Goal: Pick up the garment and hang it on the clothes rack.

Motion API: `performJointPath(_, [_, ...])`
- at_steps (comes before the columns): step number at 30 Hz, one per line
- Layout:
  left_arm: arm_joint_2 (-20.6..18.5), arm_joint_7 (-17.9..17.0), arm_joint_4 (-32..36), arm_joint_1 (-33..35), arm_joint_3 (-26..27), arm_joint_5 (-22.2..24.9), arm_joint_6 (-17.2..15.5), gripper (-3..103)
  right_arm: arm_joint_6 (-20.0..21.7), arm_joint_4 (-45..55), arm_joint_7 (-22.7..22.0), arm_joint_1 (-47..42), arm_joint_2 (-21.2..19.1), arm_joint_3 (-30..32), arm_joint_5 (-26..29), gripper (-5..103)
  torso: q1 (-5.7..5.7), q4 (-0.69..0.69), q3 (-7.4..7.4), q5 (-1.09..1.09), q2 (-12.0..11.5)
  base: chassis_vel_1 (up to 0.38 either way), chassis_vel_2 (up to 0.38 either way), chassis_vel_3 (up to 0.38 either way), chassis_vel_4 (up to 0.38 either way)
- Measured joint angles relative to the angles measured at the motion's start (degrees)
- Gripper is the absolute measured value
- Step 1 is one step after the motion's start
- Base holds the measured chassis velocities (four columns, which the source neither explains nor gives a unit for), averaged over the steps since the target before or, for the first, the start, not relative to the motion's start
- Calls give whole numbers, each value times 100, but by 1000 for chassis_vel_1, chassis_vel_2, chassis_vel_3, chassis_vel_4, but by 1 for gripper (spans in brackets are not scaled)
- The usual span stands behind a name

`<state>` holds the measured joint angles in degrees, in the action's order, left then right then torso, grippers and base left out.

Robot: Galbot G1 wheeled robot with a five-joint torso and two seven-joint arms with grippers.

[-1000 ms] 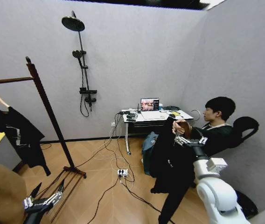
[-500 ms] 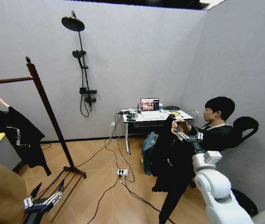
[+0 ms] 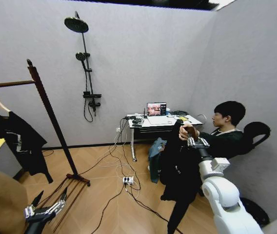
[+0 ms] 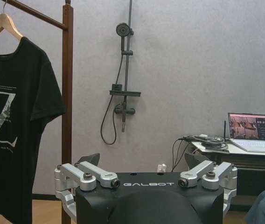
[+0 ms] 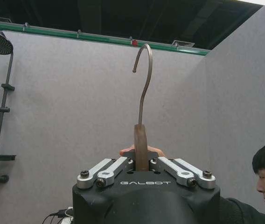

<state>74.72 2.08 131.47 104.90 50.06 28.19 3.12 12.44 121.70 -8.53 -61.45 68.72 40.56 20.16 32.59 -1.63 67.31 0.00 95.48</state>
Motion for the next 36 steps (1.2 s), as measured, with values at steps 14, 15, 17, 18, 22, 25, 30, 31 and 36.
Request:
performJointPath(14, [0,0,0,0,0,0,0,100,-13,51,36,-21,-289,-23,469,10,0,0,0,0,0,0,0,0,0])
performJointPath(15, [0,0,0,0,0,0,0,100,-13,51,36,-21,-289,-23,469,10,0,0,0,0,0,0,0,0,0])
performJointPath(17, [0,0,0,0,0,0,0,100,-5,76,32,-5,-357,-23,560,10,0,0,0,0,0,0,0,0,0])
performJointPath(18, [0,0,0,0,0,0,0,100,6,92,14,-2,-392,-23,619,10,0,1,0,0,0,0,0,0,0])
performJointPath(22, [0,0,0,0,0,0,0,100,6,144,-49,-54,-450,-3,773,10,0,1,0,0,0,0,0,0,0])
performJointPath(25, [0,0,0,0,0,0,0,100,-51,193,-49,-127,-467,52,809,10,0,1,0,1,0,0,0,0,0])
performJointPath(30, [0,0,0,0,0,0,0,100,-151,350,-28,-235,-652,144,951,10,0,1,0,-1,0,0,0,0,0])
performJointPath(31, [0,0,0,0,0,0,0,100,-168,370,-15,-264,-669,160,957,10,0,1,0,0,0,0,0,0,0])
performJointPath(36, [0,0,0,0,0,0,0,100,-242,425,-3,-386,-683,174,957,10,0,1,0,0,0,0,0,0,0])
